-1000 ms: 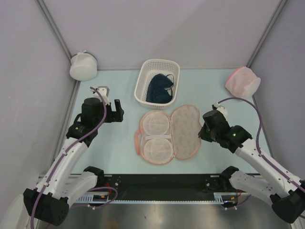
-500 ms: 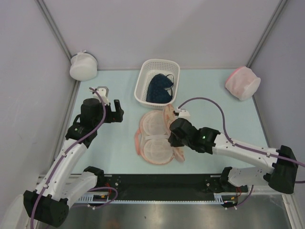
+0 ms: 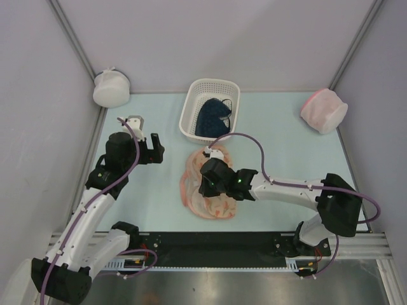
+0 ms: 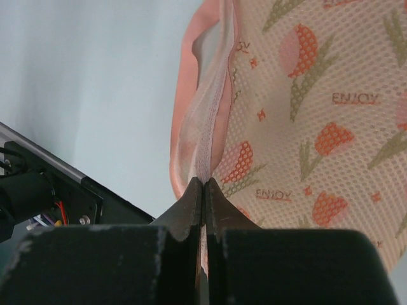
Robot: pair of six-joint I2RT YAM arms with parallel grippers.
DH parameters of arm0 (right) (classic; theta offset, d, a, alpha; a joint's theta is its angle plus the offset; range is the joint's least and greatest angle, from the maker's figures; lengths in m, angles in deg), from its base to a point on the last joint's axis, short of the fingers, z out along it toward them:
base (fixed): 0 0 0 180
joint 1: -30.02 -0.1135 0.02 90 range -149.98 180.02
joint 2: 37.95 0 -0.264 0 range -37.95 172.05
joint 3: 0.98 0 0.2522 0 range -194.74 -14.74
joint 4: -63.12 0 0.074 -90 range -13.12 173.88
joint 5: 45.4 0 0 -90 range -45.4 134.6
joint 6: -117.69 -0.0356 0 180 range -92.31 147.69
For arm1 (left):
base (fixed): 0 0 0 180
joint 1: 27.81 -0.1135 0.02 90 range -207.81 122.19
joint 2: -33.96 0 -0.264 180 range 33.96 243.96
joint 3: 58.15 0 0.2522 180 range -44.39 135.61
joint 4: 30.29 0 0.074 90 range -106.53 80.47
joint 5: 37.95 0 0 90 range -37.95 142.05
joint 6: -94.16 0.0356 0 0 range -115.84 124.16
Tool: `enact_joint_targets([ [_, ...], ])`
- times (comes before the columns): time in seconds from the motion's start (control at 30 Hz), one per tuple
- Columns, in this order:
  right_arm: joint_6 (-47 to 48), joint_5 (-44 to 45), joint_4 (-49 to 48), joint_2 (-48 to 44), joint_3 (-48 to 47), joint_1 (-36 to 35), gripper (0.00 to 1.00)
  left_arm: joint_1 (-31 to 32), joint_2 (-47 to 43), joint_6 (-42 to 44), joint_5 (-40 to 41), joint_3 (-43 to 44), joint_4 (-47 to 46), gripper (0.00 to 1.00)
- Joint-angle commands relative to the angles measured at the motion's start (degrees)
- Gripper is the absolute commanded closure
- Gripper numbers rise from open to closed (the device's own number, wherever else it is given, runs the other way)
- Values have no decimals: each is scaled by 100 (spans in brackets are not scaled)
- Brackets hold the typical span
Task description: Unzip the laundry bag and remove the bra
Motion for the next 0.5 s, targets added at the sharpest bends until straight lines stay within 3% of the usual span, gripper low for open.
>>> enact_joint_targets([
  [0.0,74,-209,-526,244,-337,-33,100,-48,-122,103,-4,-57,-126,0],
  [0.33,65,-385,-579,710,-478,-68,97,-48,-122,112,5,-66,-117,0],
  [0.4,100,-411,-526,737,-521,-94,81,-48,-122,112,22,-57,-117,0],
  [0.43,135,-385,-474,728,-530,-94,56,-56,-114,112,13,-66,-117,1],
  [0.47,170,-359,-456,676,-539,-103,48,-48,-114,112,22,-66,-126,0],
])
